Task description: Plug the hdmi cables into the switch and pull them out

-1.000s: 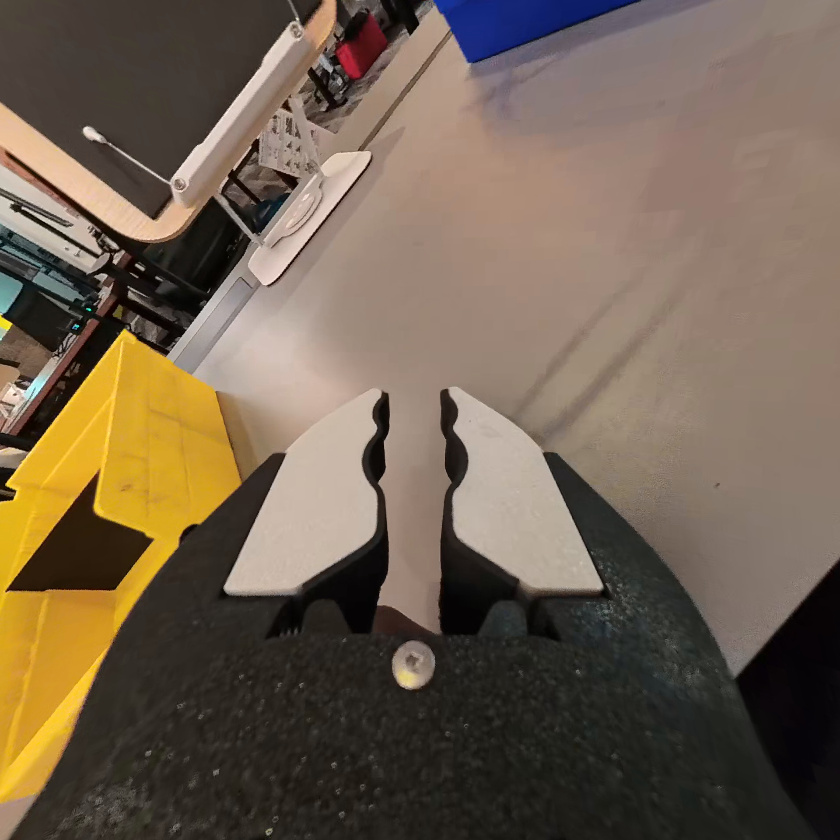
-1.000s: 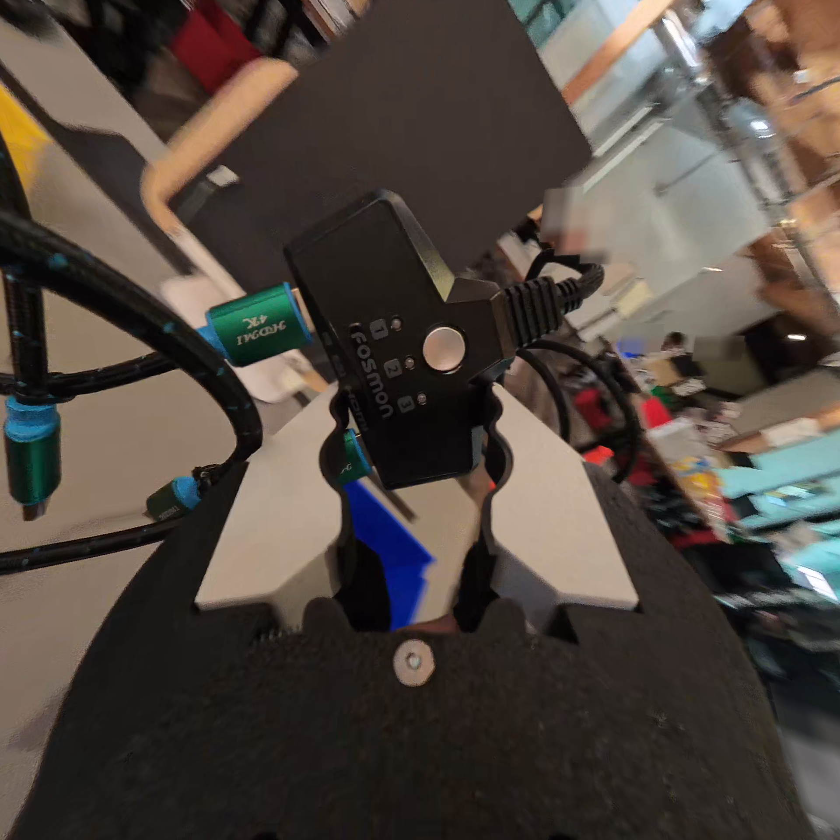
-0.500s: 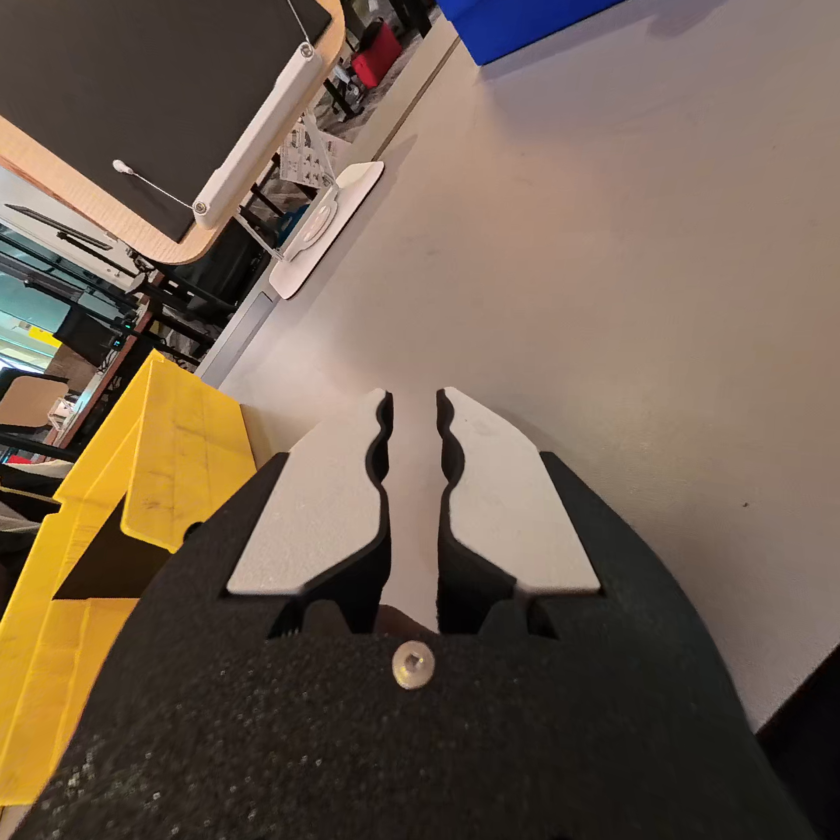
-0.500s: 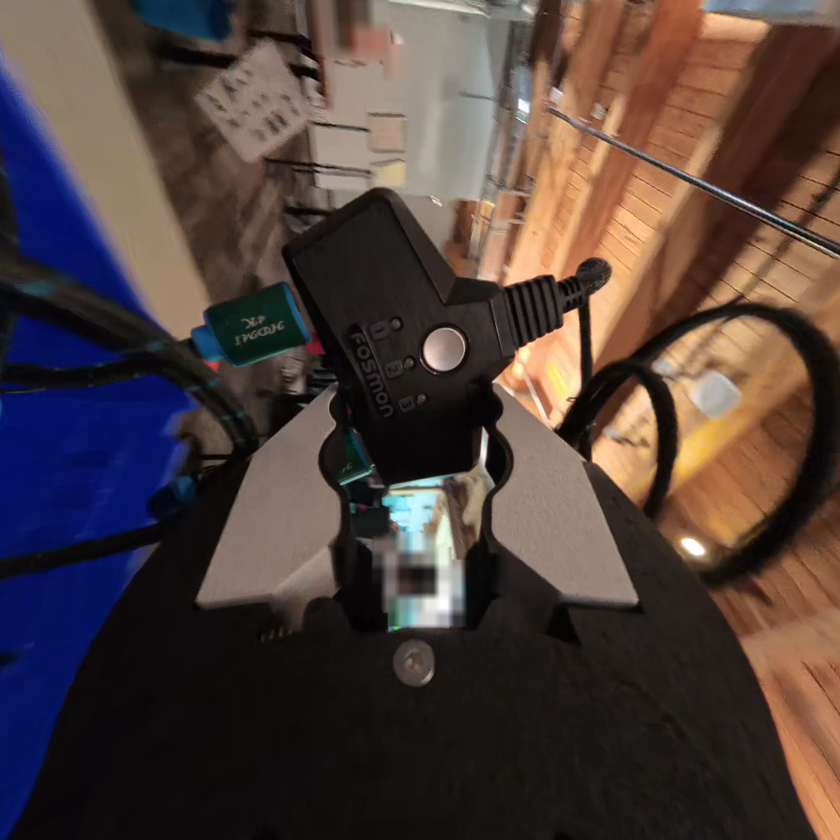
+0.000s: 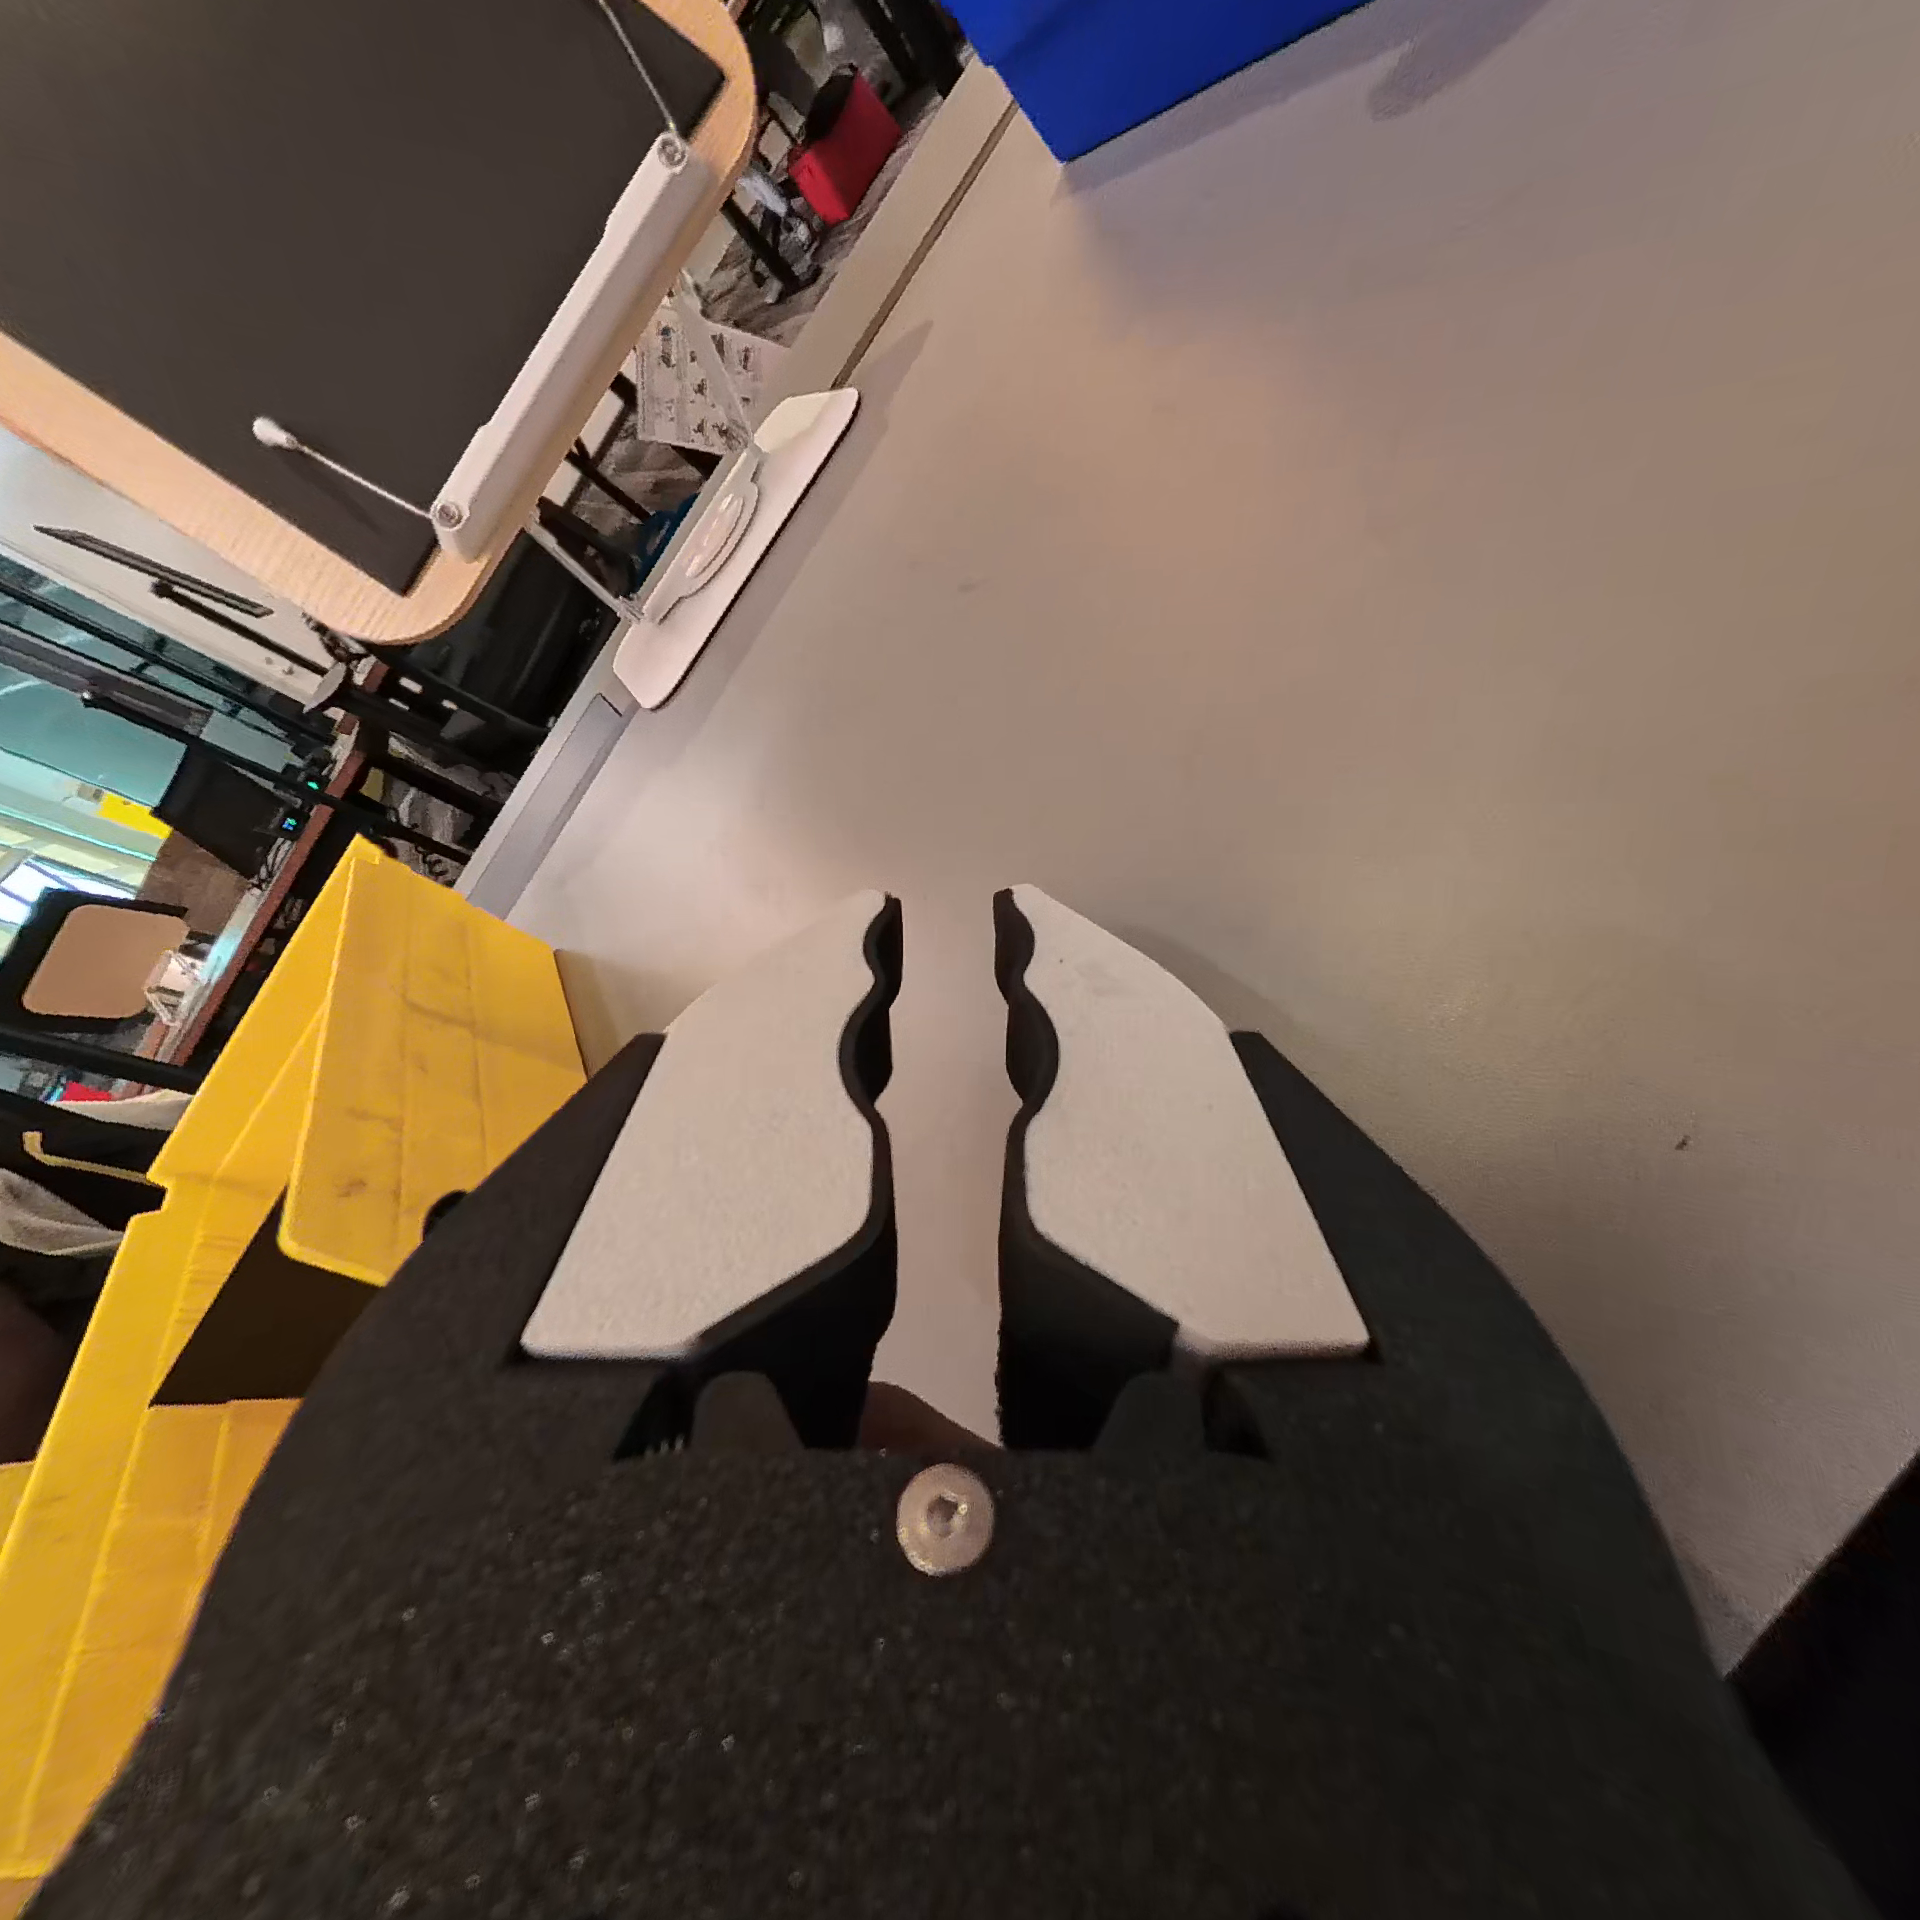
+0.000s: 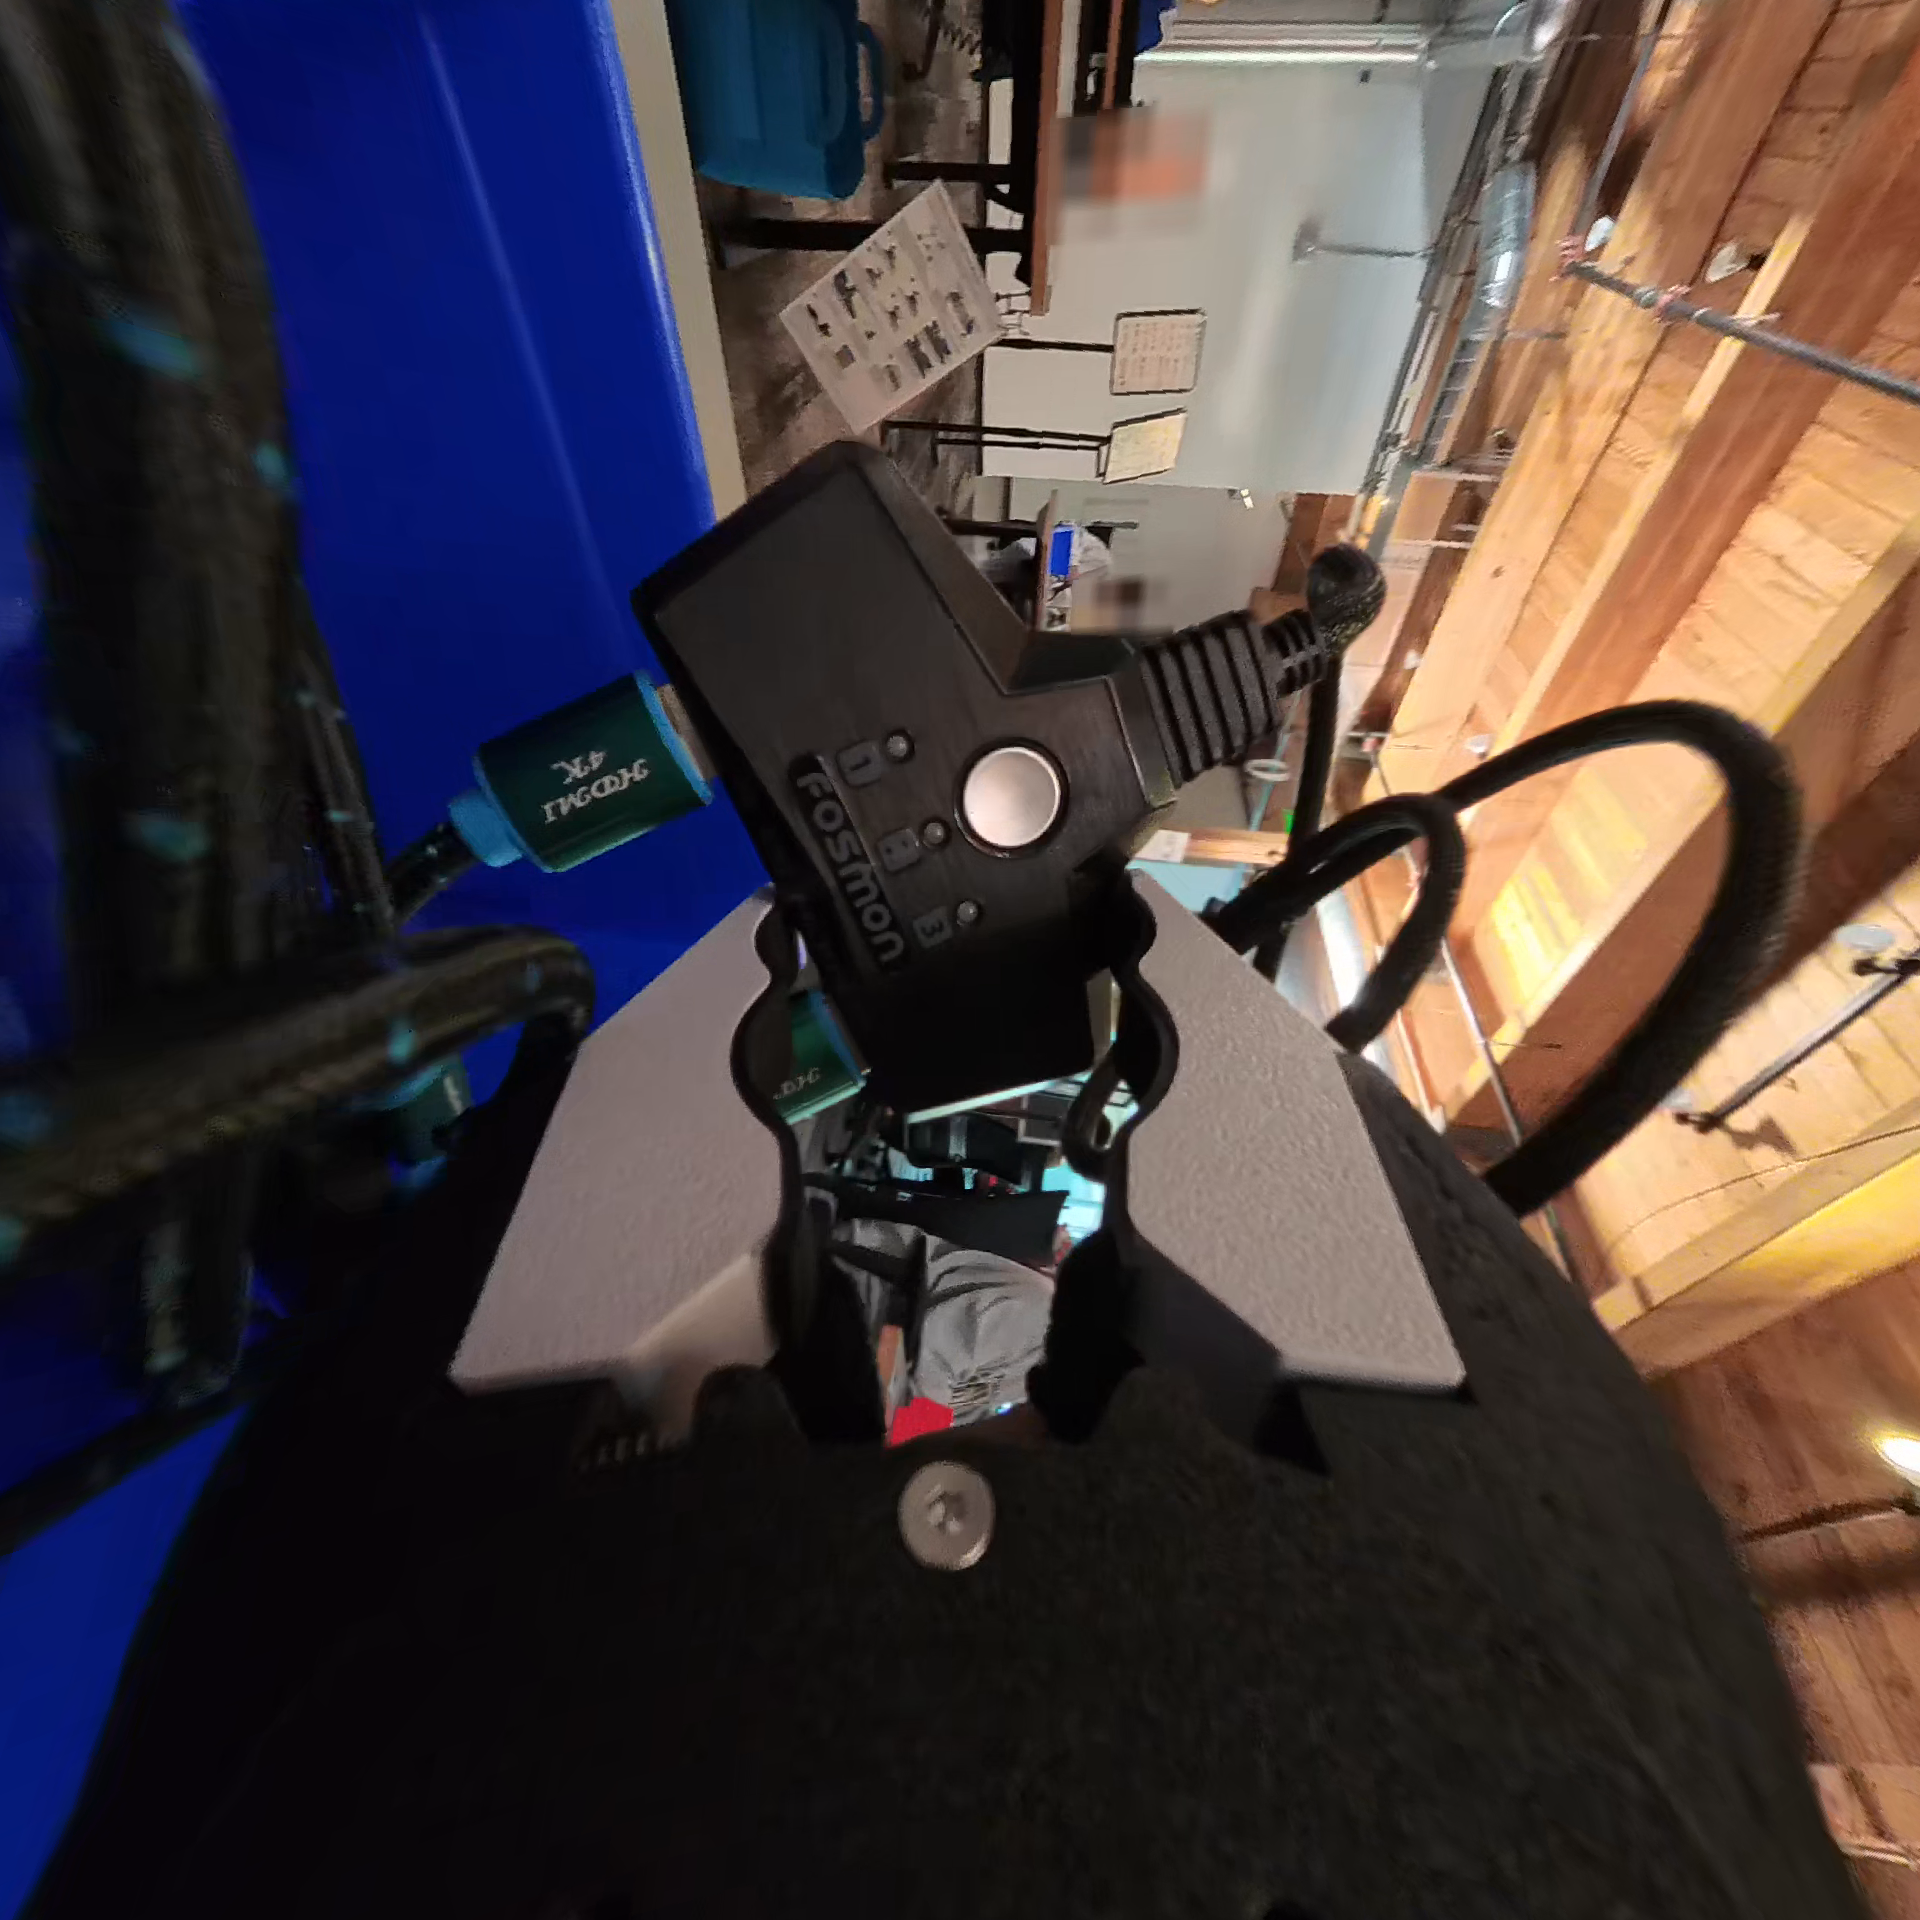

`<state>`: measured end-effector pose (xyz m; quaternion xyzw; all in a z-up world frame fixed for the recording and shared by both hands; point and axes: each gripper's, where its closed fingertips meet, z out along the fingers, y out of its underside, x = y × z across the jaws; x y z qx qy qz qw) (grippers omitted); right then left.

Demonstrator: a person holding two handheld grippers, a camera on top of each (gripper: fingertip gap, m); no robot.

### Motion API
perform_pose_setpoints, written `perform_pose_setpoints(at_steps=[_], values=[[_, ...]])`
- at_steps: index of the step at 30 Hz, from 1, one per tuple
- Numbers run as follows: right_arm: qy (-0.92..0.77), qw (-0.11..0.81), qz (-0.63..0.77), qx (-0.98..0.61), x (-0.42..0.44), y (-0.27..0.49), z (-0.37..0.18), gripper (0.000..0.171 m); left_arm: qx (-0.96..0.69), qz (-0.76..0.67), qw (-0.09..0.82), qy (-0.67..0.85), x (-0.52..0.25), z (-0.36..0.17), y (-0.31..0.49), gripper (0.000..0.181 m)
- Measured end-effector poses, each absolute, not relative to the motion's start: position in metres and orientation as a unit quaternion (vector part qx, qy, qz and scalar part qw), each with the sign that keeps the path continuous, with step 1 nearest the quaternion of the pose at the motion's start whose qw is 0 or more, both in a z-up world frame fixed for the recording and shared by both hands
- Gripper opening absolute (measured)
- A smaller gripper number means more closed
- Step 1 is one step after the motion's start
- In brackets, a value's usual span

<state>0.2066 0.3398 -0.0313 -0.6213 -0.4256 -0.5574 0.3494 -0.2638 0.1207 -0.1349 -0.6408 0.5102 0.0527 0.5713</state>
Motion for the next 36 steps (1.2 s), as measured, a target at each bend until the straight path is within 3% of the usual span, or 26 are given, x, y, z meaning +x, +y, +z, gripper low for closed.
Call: perform_pose_setpoints(at_steps=[6, 10, 17, 21, 25, 30, 36], values=[[-0.452, 0.305, -0.524, -0.655, 0.214, 0.353, -0.042, 0.06, -0.625, 0.065, 0.578, 0.52, -0.261, -0.133, 0.114, 0.015], [-0.411, 0.309, -0.499, -0.697, 0.247, 0.355, -0.015, 0.059, -0.633, 0.071, 0.582, 0.505, -0.271, -0.129, 0.118, 0.014], [-0.236, 0.422, -0.414, -0.771, 0.274, 0.35, 0.053, 0.059, -0.647, 0.057, 0.577, 0.495, -0.275, -0.133, 0.127, 0.013], [-0.108, 0.521, -0.279, -0.799, 0.259, 0.347, 0.092, 0.059, -0.642, 0.058, 0.577, 0.501, -0.27, -0.133, 0.125, 0.013], [0.011, 0.584, -0.03, -0.811, 0.21, 0.339, 0.115, 0.059, -0.638, 0.056, 0.575, 0.509, -0.265, -0.135, 0.123, 0.013], [0.124, 0.603, 0.206, -0.761, 0.171, 0.326, 0.144, 0.059, -0.637, 0.057, 0.573, 0.513, -0.265, -0.137, 0.123, 0.013], [0.229, 0.582, 0.35, -0.697, 0.164, 0.313, 0.142, 0.058, -0.635, 0.057, 0.578, 0.509, -0.269, -0.133, 0.121, 0.013]])
